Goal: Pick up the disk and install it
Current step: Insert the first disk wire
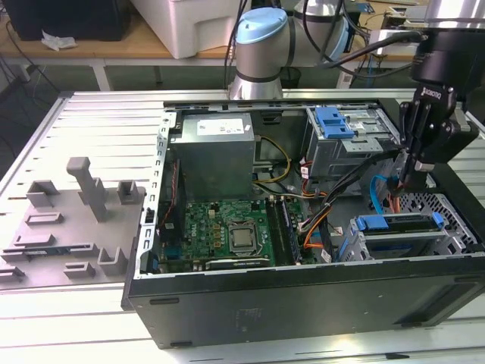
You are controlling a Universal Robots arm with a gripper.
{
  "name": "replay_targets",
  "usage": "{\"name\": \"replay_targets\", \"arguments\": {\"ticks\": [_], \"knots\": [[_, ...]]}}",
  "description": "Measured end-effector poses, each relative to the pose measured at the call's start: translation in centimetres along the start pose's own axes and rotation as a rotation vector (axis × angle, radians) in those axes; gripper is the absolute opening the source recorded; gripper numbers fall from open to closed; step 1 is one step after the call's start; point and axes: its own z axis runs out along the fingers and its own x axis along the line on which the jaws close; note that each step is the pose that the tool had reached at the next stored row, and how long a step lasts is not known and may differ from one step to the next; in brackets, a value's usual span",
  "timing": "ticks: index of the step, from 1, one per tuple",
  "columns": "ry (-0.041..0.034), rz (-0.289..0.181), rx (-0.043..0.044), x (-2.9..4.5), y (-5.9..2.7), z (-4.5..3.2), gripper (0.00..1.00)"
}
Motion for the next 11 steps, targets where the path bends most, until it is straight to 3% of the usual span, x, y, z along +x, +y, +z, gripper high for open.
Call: {"name": "replay_targets", "arguments": {"ticks": [5,8,9,10,11], "knots": [[-0.0016,-0.028,0.0114,0.36,0.19,0.13,0.17],[-0.0130,-0.036,0.0134,0.54,0.39,0.19,0.17],[-0.0206,-0.038,0.0131,0.56,0.38,0.20,0.17],[-0.0412,-0.039,0.0113,0.61,0.38,0.24,0.17],[-0.0533,-0.039,0.0101,0.67,0.37,0.26,0.17]]}}
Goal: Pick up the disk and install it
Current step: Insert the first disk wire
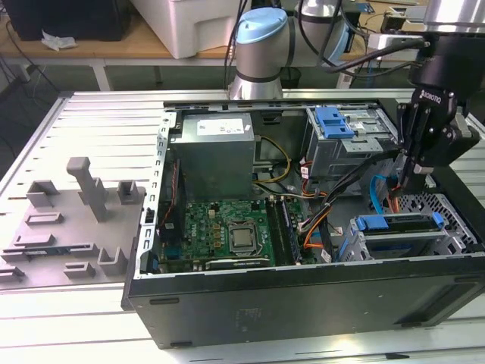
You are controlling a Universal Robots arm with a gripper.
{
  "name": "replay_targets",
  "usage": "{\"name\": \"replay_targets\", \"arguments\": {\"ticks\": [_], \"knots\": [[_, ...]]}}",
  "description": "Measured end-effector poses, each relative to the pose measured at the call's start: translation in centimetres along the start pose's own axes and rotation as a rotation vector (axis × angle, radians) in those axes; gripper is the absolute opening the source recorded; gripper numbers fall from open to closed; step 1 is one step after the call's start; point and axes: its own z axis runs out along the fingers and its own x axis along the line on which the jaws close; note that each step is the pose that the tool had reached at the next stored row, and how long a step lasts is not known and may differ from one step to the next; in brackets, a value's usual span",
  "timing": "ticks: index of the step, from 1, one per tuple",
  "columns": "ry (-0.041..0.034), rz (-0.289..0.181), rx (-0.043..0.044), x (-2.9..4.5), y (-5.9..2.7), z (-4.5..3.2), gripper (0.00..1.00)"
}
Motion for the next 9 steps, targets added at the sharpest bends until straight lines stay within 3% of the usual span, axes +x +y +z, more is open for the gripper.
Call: {"name": "replay_targets", "arguments": {"ticks": [1,3,4,5,6,9], "knots": [[-0.0100,-0.001,-0.0008,0.12,-0.01,0.04,0.17],[-0.0158,-0.001,-0.0012,0.31,-0.03,0.10,0.17],[-0.0723,-0.004,-0.0055,1.06,-0.10,0.29,0.17],[-0.1012,-0.007,-0.0075,1.78,-0.15,-0.13,0.17],[-0.1069,-0.008,-0.0077,2.30,-0.19,-0.39,0.17],[-0.1145,-0.009,-0.0082,2.80,-0.23,-0.49,0.17]]}}
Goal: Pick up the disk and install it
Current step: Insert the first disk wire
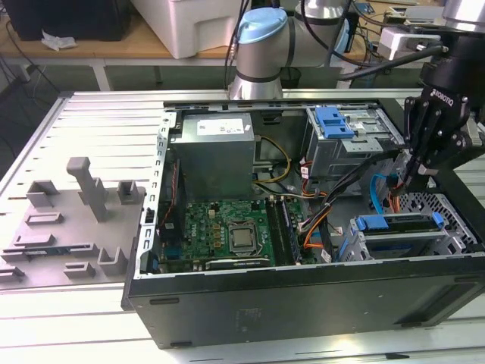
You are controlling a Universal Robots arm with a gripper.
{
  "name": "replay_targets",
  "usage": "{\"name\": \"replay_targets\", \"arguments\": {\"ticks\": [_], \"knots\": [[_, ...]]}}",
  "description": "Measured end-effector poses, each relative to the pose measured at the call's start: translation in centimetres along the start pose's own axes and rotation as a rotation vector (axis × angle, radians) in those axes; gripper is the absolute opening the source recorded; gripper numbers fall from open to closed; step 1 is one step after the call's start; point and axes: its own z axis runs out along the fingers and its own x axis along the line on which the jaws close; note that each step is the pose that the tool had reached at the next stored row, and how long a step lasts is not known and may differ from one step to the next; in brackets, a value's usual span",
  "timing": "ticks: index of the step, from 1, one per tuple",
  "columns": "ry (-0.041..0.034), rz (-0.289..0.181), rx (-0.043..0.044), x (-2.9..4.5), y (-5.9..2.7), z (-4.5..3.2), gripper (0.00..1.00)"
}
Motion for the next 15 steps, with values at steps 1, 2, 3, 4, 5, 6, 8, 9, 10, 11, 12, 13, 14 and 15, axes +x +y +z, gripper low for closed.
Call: {"name": "replay_targets", "arguments": {"ticks": [1,2,3,4,5,6,8,9,10,11,12,13,14,15], "knots": [[-0.0024,0.000,-0.0002,0.14,-0.01,-0.04,0.17],[-0.0049,0.000,-0.0003,0.27,-0.02,-0.08,0.17],[-0.0075,-0.001,-0.0005,0.40,-0.03,-0.11,0.17],[-0.0108,-0.001,-0.0007,0.55,-0.04,-0.15,0.17],[-0.0122,-0.001,-0.0009,0.60,-0.04,-0.16,0.17],[-0.0126,-0.001,-0.0008,0.60,-0.04,-0.15,0.17],[-0.0125,-0.001,-0.0008,0.61,-0.04,-0.16,0.17],[-0.0125,-0.001,-0.0008,0.61,-0.04,-0.16,0.17],[-0.0126,-0.001,-0.0007,0.61,-0.04,-0.16,0.17],[-0.0126,-0.001,-0.0008,0.61,-0.04,-0.16,0.17],[-0.0126,-0.002,-0.0008,0.62,-0.04,-0.15,0.17],[-0.0126,-0.001,-0.0008,0.61,-0.04,-0.15,0.17],[-0.0127,-0.001,-0.0008,0.62,-0.04,-0.15,0.17],[-0.0126,-0.001,-0.0008,0.62,-0.05,-0.16,0.17]]}}
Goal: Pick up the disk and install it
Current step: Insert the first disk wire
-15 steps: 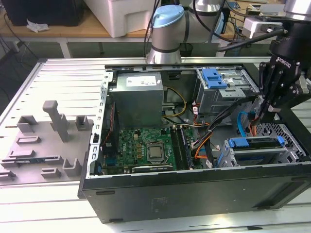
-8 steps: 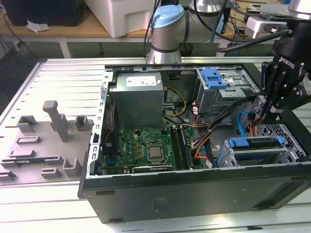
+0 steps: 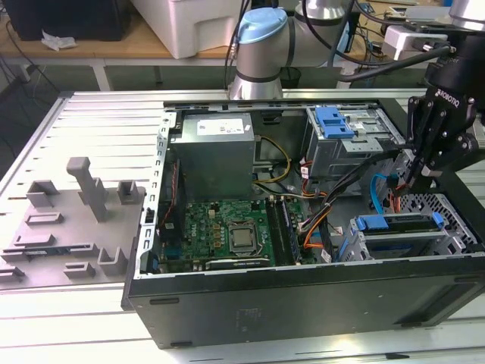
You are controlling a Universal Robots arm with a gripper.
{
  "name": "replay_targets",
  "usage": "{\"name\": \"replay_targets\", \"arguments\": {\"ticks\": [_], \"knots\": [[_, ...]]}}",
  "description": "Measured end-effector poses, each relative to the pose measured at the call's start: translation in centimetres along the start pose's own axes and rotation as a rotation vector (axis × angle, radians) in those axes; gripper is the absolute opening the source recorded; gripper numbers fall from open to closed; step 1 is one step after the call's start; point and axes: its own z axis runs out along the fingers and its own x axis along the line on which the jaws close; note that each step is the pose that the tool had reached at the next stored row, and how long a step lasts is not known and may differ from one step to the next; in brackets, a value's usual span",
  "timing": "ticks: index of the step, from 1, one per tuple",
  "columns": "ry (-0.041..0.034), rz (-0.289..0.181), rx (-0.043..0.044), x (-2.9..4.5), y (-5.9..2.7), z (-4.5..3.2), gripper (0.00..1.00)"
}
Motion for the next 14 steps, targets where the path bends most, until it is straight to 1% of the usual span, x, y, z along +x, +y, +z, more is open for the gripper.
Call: {"name": "replay_targets", "arguments": {"ticks": [7,14], "knots": [[-0.0007,0.000,-0.0001,0.53,-0.04,0.10,0.17],[-0.0018,0.000,-0.0001,0.78,-0.06,0.15,0.17]]}}
